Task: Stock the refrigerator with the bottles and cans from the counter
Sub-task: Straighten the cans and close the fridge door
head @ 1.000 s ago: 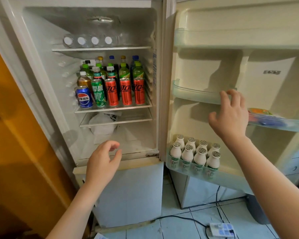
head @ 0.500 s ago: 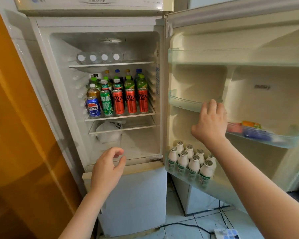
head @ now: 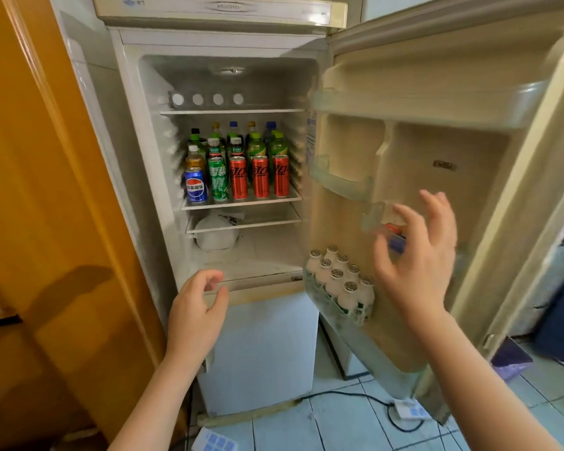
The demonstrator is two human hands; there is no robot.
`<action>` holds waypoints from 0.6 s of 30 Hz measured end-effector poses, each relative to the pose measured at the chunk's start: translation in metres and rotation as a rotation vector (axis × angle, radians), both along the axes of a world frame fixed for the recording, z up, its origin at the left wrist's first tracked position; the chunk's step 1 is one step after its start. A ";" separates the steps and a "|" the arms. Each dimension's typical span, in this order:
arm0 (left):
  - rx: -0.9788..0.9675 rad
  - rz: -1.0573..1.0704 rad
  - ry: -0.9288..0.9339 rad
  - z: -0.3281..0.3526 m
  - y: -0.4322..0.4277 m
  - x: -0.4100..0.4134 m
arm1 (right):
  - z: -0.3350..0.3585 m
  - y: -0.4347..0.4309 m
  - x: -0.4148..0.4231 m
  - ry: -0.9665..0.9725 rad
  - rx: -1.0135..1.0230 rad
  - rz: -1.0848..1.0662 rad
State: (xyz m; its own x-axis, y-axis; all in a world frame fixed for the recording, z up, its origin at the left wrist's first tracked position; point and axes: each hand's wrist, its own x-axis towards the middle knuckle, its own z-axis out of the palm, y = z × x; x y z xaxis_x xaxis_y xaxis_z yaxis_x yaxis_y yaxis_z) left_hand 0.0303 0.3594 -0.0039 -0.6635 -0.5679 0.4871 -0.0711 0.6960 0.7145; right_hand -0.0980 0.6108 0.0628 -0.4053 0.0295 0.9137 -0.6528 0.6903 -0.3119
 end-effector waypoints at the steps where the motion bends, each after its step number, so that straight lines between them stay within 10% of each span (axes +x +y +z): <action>1: 0.016 -0.001 0.006 -0.002 0.000 0.007 | -0.002 0.005 0.012 0.053 -0.054 -0.051; 7: 0.090 -0.027 0.057 -0.009 0.008 0.045 | -0.017 0.032 0.054 -0.171 -0.339 -0.166; 18: 0.111 -0.179 -0.088 -0.028 0.013 0.089 | -0.039 -0.024 0.105 -0.471 -0.263 0.444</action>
